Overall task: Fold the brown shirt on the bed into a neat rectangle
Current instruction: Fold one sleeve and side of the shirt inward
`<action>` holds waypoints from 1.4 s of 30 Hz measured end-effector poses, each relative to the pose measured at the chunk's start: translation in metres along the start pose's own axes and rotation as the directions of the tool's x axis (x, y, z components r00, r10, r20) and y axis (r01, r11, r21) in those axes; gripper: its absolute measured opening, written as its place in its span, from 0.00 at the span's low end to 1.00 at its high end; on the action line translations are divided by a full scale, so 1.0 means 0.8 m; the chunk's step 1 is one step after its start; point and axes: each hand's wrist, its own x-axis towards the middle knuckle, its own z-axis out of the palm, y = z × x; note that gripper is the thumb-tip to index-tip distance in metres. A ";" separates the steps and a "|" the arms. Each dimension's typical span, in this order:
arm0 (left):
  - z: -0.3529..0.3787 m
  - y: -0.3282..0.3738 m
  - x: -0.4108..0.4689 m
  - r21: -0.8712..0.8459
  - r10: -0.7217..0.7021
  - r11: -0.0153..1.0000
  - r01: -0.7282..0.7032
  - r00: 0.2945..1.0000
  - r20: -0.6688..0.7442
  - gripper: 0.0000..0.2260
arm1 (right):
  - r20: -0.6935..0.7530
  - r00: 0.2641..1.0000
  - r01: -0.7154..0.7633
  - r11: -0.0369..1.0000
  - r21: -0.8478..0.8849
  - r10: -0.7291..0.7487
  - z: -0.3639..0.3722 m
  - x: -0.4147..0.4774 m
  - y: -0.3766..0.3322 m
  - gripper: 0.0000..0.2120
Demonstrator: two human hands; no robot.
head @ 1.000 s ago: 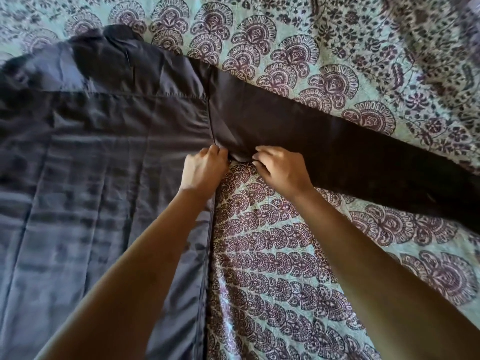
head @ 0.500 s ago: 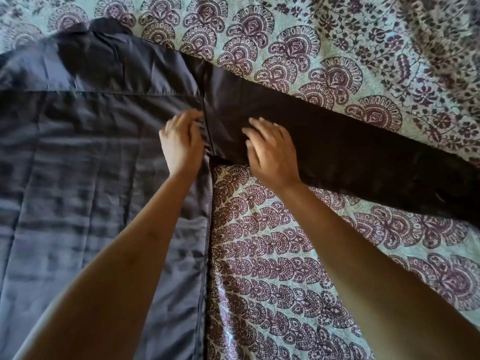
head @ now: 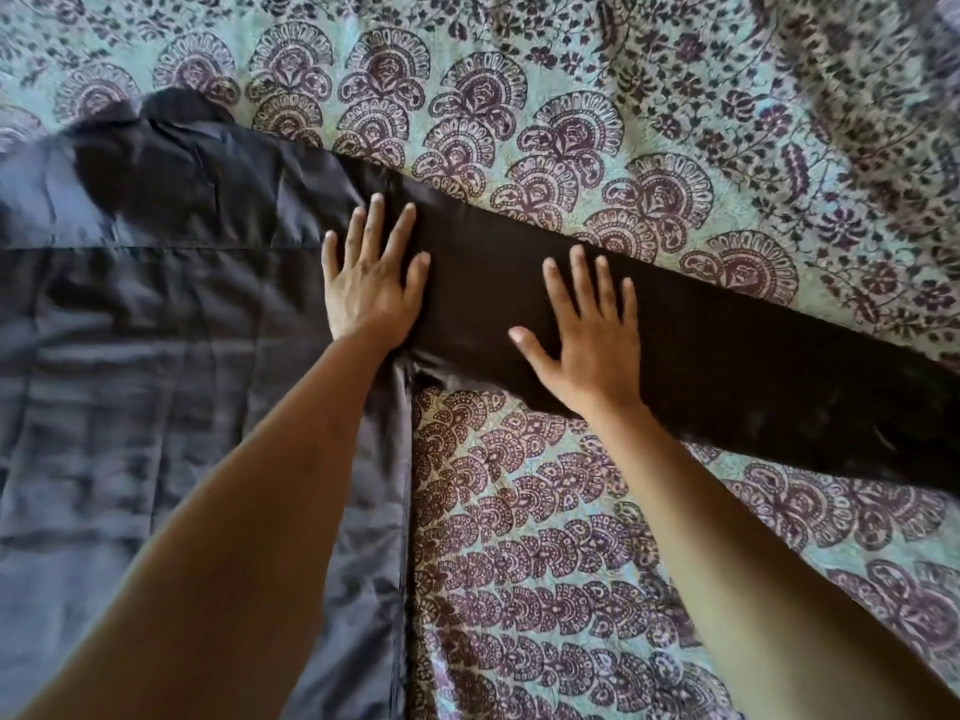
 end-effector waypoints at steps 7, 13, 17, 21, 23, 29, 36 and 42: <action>-0.011 0.047 -0.009 0.051 -0.052 0.997 0.053 0.998 -0.024 0.24 | -0.089 0.929 -0.360 0.933 0.019 0.360 -0.016 -0.038 0.091 0.34; 0.028 0.212 -0.079 -0.124 0.018 0.992 -0.006 0.996 0.092 0.27 | -0.074 0.952 -0.290 0.952 0.097 0.298 -0.006 -0.044 0.080 0.30; 0.048 0.214 -0.084 -0.067 0.007 0.998 -0.004 0.999 0.033 0.28 | -0.072 0.961 -0.263 0.961 0.080 0.269 -0.009 -0.062 0.122 0.29; 0.048 0.213 -0.083 -0.051 0.013 0.999 -0.011 1.000 0.027 0.28 | -0.024 0.944 -0.328 0.944 0.024 0.329 -0.022 -0.094 0.187 0.30; 0.047 0.213 -0.082 -0.043 0.012 0.999 -0.011 1.000 0.029 0.27 | -0.043 0.913 -0.406 0.914 0.023 0.407 -0.028 -0.116 0.226 0.31; 0.038 0.224 -0.085 -0.024 -0.039 0.999 0.040 0.999 0.034 0.27 | -0.040 0.867 -0.497 0.868 0.018 0.497 -0.047 -0.145 0.273 0.35; 0.066 0.352 -0.115 -0.038 0.106 0.994 -0.104 0.992 0.066 0.27 | -0.061 0.876 -0.476 0.878 0.046 0.478 -0.023 -0.128 0.244 0.31; 0.073 0.350 -0.115 -0.008 0.086 0.996 -0.085 0.995 0.056 0.27 | -0.078 0.859 -0.507 0.862 0.001 0.506 -0.034 -0.158 0.292 0.31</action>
